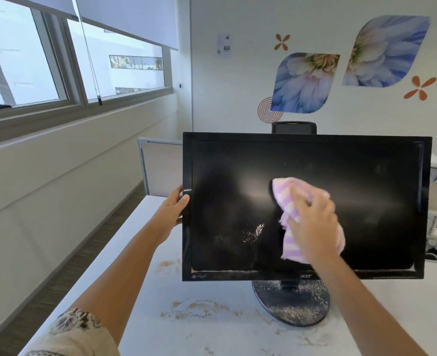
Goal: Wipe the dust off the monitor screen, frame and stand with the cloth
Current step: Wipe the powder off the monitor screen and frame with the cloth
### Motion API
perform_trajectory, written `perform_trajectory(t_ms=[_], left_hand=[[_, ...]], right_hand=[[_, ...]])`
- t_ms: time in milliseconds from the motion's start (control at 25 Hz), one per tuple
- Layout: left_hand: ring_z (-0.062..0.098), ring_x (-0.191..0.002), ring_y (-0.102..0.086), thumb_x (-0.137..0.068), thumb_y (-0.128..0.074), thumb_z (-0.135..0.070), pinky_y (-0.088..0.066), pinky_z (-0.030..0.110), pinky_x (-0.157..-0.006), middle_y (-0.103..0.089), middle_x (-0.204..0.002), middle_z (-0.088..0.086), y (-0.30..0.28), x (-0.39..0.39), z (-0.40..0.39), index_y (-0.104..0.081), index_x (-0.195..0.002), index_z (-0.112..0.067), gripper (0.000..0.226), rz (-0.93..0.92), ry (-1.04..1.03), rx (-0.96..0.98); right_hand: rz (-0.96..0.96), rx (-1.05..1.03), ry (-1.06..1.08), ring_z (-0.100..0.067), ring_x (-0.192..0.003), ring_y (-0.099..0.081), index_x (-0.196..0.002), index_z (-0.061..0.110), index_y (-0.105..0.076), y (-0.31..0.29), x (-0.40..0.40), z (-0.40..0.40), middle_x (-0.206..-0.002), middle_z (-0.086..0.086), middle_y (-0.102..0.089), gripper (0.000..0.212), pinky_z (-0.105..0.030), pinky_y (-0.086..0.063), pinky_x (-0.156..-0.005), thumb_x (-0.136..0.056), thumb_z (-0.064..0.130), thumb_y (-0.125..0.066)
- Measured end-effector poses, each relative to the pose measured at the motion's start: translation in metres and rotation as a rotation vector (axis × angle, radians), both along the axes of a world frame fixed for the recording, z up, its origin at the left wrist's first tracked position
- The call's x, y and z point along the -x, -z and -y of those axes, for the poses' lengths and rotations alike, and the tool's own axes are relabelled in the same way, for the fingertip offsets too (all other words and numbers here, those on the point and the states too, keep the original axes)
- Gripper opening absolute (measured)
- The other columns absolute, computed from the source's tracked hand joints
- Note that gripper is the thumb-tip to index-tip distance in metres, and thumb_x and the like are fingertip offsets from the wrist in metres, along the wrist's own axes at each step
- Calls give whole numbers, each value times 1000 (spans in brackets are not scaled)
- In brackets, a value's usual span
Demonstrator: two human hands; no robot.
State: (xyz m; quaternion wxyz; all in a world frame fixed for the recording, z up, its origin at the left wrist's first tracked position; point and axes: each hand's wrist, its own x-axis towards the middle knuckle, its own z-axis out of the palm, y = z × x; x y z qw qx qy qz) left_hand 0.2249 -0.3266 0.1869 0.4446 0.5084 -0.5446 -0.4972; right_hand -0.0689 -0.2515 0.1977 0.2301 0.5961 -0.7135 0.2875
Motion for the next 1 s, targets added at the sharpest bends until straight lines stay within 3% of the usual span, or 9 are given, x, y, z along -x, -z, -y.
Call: perform_trajectory(t_ms=[80,160,280,440,600,680,760,880,1000], left_hand=[[31,-134,-35,-95,-36,-33,-34,45,-106,-33,-148,0,1,-2,1,-23,-141,-33,48,8,12,0],[31,-134,-34,-95,-36,-33,-34,47,-108,-32,-149,0,2,-3,3,-22,-142,-32,49,16,27,8],[30,-134,-34,-95,-36,-33,-33,49,-108,-33,-149,-1,2,-3,1,-22,-143,-32,50,13,37,21],[29,-133,-35,-95,-35,-33,-34,47,-108,-34,-148,-2,0,-2,-2,-22,-143,-32,49,3,43,17],[30,-133,-36,-95,-36,-33,-34,46,-107,-34,-148,-2,0,-2,-2,-22,-142,-33,49,-6,51,10],[29,-133,-36,-95,-35,-33,-34,47,-108,-35,-147,-2,0,-2,-2,-23,-141,-34,48,-7,55,7],[29,-132,-37,-95,-36,-34,-34,49,-108,-37,-146,-1,1,-4,-2,-23,-142,-33,48,-14,57,-8],[28,-129,-42,-96,-36,-33,-35,50,-107,-43,-142,0,3,-6,-2,-25,-141,-33,46,-23,69,3],[27,-129,-41,-96,-36,-33,-36,48,-107,-40,-143,-2,1,-5,-3,-24,-141,-34,47,1,70,17]], right_hand=[[-156,-21,-143,-42,-83,-58,-118,23,-66,38,-25,-19,-109,-20,-61,66,-44,-52,-61,-56,13,-83],[-214,-131,-348,-32,-91,-61,-119,35,-63,72,-37,-43,-112,-6,-63,68,-41,-54,-66,-57,19,-85],[-238,-162,-553,-24,-83,-61,-109,41,-64,68,-32,-56,-102,1,-63,58,-35,-55,-62,-57,24,-84],[126,132,-266,-44,-85,-55,-104,17,-72,-8,-19,-17,-103,-22,-58,49,-50,-52,-68,-57,6,-80],[150,30,-16,-37,-104,-45,-119,22,-60,-53,-31,24,-130,-13,-43,39,-46,-45,-83,-80,20,-65],[28,23,-125,-40,-96,-50,-109,23,-65,-42,-59,27,-120,-17,-50,34,-46,-45,-75,-76,17,-65],[-105,23,-300,-41,-87,-56,-110,30,-65,-10,-86,16,-107,-14,-57,47,-44,-48,-66,-66,15,-70],[-252,-148,-464,-34,-95,-56,-119,41,-56,50,-102,-13,-113,-2,-51,72,-42,-52,-68,-54,28,-85],[-286,-352,-473,-25,-93,-58,-103,43,-64,94,-92,-39,-113,6,-55,79,-36,-54,-63,-30,43,-93]])
